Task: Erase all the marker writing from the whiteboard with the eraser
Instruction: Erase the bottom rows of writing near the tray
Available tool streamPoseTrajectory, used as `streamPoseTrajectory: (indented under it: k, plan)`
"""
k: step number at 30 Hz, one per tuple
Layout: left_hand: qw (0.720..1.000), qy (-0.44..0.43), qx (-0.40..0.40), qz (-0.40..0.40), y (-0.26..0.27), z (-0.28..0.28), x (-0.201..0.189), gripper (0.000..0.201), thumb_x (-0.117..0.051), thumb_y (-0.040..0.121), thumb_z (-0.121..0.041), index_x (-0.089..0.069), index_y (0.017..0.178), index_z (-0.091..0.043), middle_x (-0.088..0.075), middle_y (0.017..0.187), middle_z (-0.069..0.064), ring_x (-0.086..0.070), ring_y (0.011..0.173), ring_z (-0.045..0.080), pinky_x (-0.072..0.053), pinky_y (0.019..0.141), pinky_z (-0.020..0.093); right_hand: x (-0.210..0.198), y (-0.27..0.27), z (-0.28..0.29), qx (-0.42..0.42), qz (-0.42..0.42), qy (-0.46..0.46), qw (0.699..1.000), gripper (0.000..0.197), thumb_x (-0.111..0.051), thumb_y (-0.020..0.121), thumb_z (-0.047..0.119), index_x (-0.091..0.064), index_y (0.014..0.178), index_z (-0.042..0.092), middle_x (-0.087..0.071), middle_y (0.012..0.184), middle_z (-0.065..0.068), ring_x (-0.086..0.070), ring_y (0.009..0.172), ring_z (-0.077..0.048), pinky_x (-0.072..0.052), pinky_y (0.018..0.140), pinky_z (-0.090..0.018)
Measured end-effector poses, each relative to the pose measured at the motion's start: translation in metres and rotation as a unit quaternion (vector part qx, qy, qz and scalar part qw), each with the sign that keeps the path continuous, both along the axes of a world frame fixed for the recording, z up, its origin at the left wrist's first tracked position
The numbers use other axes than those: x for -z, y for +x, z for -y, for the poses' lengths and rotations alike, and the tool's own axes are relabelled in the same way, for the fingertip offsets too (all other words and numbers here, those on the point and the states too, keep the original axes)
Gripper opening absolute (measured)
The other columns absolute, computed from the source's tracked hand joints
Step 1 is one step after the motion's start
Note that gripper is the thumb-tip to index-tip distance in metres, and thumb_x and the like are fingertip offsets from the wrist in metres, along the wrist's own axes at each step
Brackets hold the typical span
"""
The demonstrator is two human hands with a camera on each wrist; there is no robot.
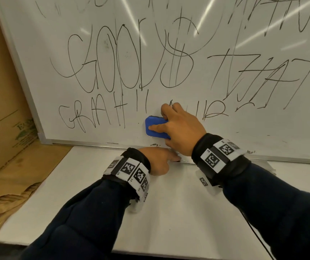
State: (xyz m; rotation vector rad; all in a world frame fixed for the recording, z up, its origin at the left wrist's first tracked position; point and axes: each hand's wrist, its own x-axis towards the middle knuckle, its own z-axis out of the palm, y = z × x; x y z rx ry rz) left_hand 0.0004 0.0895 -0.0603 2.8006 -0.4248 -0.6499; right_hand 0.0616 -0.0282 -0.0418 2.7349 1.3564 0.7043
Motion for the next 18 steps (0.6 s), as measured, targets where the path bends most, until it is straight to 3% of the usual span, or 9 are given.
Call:
streamPoseTrajectory:
  k: [5, 9, 12, 14, 16, 18]
  plan:
    - [1.0, 0.0, -0.016, -0.008, -0.006, -0.007, -0.004, 0.067, -0.043, 0.092, -0.007, -0.036, 0.15, -0.04, -0.026, 0.161, -0.01, -0.026, 0.146, 0.018, -0.02, 0.119, 0.033, 0.001, -0.002, -0.013, 0.005, -0.012, -0.015, 1.0, 0.048, -0.084, 0.067, 0.015, -0.073, 0.112, 0.03, -0.05, 0.103, -0.008, -0.049, 0.089, -0.032, -0.036, 0.054, -0.031]
    - [0.999, 0.034, -0.006, 0.013, -0.013, -0.003, -0.008, 0.061, -0.044, 0.094, -0.011, -0.036, 0.15, -0.034, -0.037, 0.155, -0.002, -0.039, 0.139, 0.024, -0.031, 0.113, 0.035, -0.004, -0.006, -0.029, 0.007, -0.024, -0.043, 0.999, 0.048, -0.077, 0.078, 0.019, -0.067, 0.123, 0.032, -0.047, 0.114, -0.007, -0.047, 0.099, -0.03, -0.042, 0.059, -0.034]
    - [0.998, 0.047, -0.041, -0.004, -0.012, -0.004, -0.005, 0.044, -0.045, 0.095, -0.017, -0.052, 0.139, -0.018, -0.058, 0.135, 0.007, -0.056, 0.115, 0.027, -0.044, 0.098, 0.033, -0.01, -0.009, -0.041, 0.009, -0.036, -0.06, 0.997, 0.05, -0.07, 0.084, 0.021, -0.059, 0.131, 0.035, -0.042, 0.121, -0.004, -0.042, 0.106, -0.027, -0.041, 0.064, -0.034]
    - [0.997, 0.034, -0.06, -0.02, -0.013, -0.007, -0.005, 0.038, -0.045, 0.096, -0.018, -0.055, 0.132, -0.011, -0.063, 0.122, 0.009, -0.058, 0.102, 0.025, -0.047, 0.088, 0.031, -0.012, -0.01, -0.048, 0.008, -0.044, -0.069, 0.997, 0.05, -0.068, 0.086, 0.022, -0.057, 0.133, 0.036, -0.04, 0.122, -0.003, -0.042, 0.107, -0.026, -0.042, 0.065, -0.034]
    - [0.997, 0.031, -0.069, -0.022, -0.015, -0.013, -0.009, 0.04, -0.044, 0.097, -0.016, -0.05, 0.137, -0.013, -0.058, 0.12, 0.005, -0.055, 0.104, 0.023, -0.041, 0.087, 0.028, -0.012, -0.01, -0.053, 0.005, -0.044, -0.076, 0.996, 0.049, -0.067, 0.086, 0.022, -0.058, 0.132, 0.036, -0.04, 0.122, -0.003, -0.041, 0.106, -0.026, -0.041, 0.064, -0.034]
    - [0.996, 0.036, -0.078, -0.018, -0.018, -0.023, -0.012, 0.046, -0.043, 0.099, -0.014, -0.043, 0.144, -0.016, -0.053, 0.136, 0.007, -0.052, 0.119, 0.024, -0.038, 0.091, 0.027, -0.011, -0.009, -0.057, 0.006, -0.045, -0.079, 0.996, 0.048, -0.067, 0.086, 0.023, -0.058, 0.132, 0.036, -0.04, 0.121, -0.002, -0.041, 0.106, -0.025, -0.039, 0.063, -0.033]
